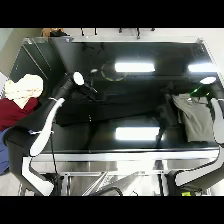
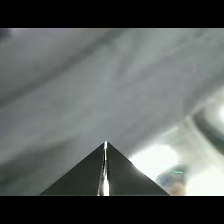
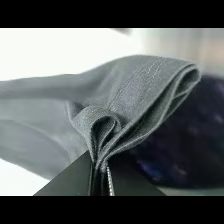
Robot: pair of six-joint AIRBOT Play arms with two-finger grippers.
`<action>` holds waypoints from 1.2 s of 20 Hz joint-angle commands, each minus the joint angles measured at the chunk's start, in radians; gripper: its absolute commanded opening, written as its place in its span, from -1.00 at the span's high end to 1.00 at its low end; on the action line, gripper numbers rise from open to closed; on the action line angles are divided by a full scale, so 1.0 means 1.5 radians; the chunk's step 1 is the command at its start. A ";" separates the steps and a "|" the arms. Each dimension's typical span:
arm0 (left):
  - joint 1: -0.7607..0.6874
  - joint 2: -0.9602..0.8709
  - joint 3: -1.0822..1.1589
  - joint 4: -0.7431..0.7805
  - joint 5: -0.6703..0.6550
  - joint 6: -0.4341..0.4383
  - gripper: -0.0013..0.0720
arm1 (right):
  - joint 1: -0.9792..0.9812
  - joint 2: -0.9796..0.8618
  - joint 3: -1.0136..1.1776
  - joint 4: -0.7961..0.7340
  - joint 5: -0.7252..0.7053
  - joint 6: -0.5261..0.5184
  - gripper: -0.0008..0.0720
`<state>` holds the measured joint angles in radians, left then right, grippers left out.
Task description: Fold the shirts.
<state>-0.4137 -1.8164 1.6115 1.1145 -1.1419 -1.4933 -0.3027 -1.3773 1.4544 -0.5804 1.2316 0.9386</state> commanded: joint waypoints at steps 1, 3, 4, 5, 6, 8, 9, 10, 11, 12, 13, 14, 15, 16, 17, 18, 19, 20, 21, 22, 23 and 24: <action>-0.067 -0.048 -0.019 -0.065 0.084 0.000 0.92 | 0.001 0.057 0.093 0.046 0.091 0.045 0.92; -0.104 -0.093 0.024 -0.066 0.088 -0.009 0.92 | 0.001 0.097 0.136 0.063 0.114 0.070 0.92; -0.122 -0.118 0.057 -0.068 0.086 -0.020 0.92 | 0.001 0.116 0.149 0.066 0.115 0.078 0.92; -0.136 -0.141 0.090 -0.084 0.086 -0.021 0.92 | 0.001 0.137 0.157 0.071 0.115 0.078 0.92; -0.149 -0.165 0.124 -0.114 0.085 -0.022 0.92 | 0.001 0.154 0.160 0.071 0.115 0.079 0.92; -0.162 -0.198 0.183 -0.176 0.073 -0.022 0.92 | 0.001 0.178 0.160 0.070 0.120 0.085 0.92; -0.162 -0.204 0.209 -0.194 0.054 -0.022 0.92 | 0.001 0.181 0.160 0.071 0.128 0.093 0.92; -0.158 -0.203 0.237 -0.198 0.020 -0.021 0.92 | 0.004 0.180 0.159 0.070 0.136 0.099 0.92; -0.150 -0.195 0.264 -0.198 -0.026 -0.012 0.92 | 0.009 0.174 0.159 0.070 0.146 0.109 0.92; -0.136 -0.180 0.292 -0.198 -0.081 -0.002 0.92 | 0.020 0.169 0.158 0.070 0.153 0.113 0.92; -0.119 -0.157 0.311 -0.199 -0.130 0.008 0.92 | 0.036 0.165 0.157 0.070 0.156 0.113 0.92; -0.094 -0.117 0.314 -0.199 -0.168 0.015 0.92 | 0.059 0.160 0.157 0.070 0.155 0.113 0.92; -0.066 -0.071 0.307 -0.199 -0.189 0.023 0.92 | 0.084 0.156 0.157 0.070 0.148 0.113 0.92; -0.031 -0.010 0.286 -0.199 -0.195 0.027 0.92 | 0.113 0.153 0.157 0.070 0.134 0.113 0.92; 0.010 0.058 0.260 -0.199 -0.192 0.036 0.92 | 0.147 0.148 0.157 0.070 0.112 0.113 0.92; 0.050 0.120 0.239 -0.199 -0.192 0.039 0.92 | 0.180 0.143 0.157 0.068 0.090 0.113 0.92; 0.095 0.186 0.218 -0.199 -0.192 0.045 0.92 | 0.217 0.132 0.157 0.068 0.066 0.113 0.92; 0.138 0.245 0.201 -0.199 -0.193 0.048 0.92 | 0.252 0.120 0.157 0.068 0.043 0.113 0.92; 0.178 0.301 0.183 -0.199 -0.194 0.048 0.92 | 0.291 0.104 0.157 0.068 0.018 0.113 0.92; 0.221 0.359 0.163 -0.198 -0.193 0.049 0.92 | 0.327 0.085 0.157 0.066 -0.004 0.113 0.91; 0.258 0.406 0.144 -0.198 -0.194 0.053 0.92 | 0.369 0.061 0.157 0.060 -0.028 0.113 0.92; 0.295 0.452 0.123 -0.198 -0.195 0.060 0.92 | 0.404 0.037 0.157 0.052 -0.048 0.113 0.92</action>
<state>-0.1276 -1.3476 1.8717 0.8173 -1.4216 -1.4269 0.1566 -1.2480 1.6890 -0.4816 1.2644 1.1072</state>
